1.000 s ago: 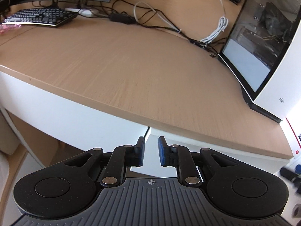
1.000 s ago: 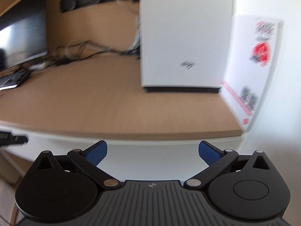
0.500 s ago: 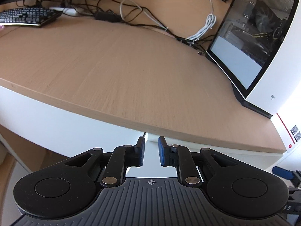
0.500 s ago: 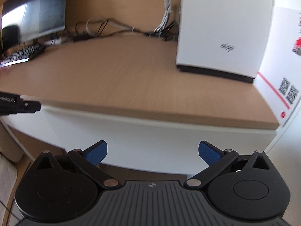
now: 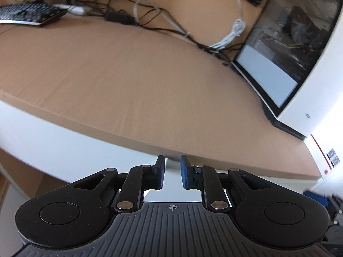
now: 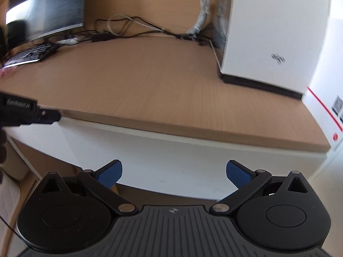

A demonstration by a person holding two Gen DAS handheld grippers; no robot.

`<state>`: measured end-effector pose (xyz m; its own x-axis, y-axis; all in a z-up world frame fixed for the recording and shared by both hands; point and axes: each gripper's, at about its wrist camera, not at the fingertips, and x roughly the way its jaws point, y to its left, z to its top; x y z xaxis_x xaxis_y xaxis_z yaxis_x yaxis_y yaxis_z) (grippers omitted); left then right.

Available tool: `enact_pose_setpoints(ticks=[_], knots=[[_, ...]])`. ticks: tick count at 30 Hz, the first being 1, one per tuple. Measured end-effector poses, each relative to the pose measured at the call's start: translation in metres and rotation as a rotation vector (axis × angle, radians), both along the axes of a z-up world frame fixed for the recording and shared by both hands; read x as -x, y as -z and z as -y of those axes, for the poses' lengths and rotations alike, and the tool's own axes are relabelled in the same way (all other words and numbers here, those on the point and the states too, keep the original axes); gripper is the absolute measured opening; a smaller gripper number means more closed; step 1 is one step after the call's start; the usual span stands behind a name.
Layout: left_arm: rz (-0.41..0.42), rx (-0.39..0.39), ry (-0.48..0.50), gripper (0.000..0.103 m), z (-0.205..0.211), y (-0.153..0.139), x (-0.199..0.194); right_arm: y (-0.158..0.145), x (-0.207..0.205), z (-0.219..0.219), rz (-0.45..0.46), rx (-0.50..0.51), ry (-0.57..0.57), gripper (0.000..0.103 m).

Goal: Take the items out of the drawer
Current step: 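Move both tools toward the white drawer under the desktop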

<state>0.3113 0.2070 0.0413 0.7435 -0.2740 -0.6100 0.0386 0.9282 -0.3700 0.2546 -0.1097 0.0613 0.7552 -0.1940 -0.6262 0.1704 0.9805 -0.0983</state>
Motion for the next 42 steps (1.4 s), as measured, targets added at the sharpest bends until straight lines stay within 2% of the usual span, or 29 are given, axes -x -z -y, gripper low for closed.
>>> enact_pose_setpoints(ticks=[3,7,13,31,42], knots=[[0.014,-0.035,0.021,0.02,0.003,0.005,-0.001,0.005,0.004,-0.007,0.035,0.043,-0.042,0.103],[0.016,-0.053,0.019,0.031,0.003,0.005,-0.002,0.015,-0.004,-0.005,0.022,-0.014,-0.055,0.103],[-0.011,-0.047,0.059,0.03,0.007,0.003,-0.006,0.017,-0.011,-0.004,0.018,-0.003,-0.057,0.103],[0.012,-0.061,0.101,0.033,0.009,0.005,-0.005,0.019,-0.028,0.0,0.042,0.061,-0.099,0.103],[0.012,-0.056,0.115,0.033,0.008,0.006,-0.004,0.015,-0.028,0.007,0.055,0.001,-0.094,0.103]])
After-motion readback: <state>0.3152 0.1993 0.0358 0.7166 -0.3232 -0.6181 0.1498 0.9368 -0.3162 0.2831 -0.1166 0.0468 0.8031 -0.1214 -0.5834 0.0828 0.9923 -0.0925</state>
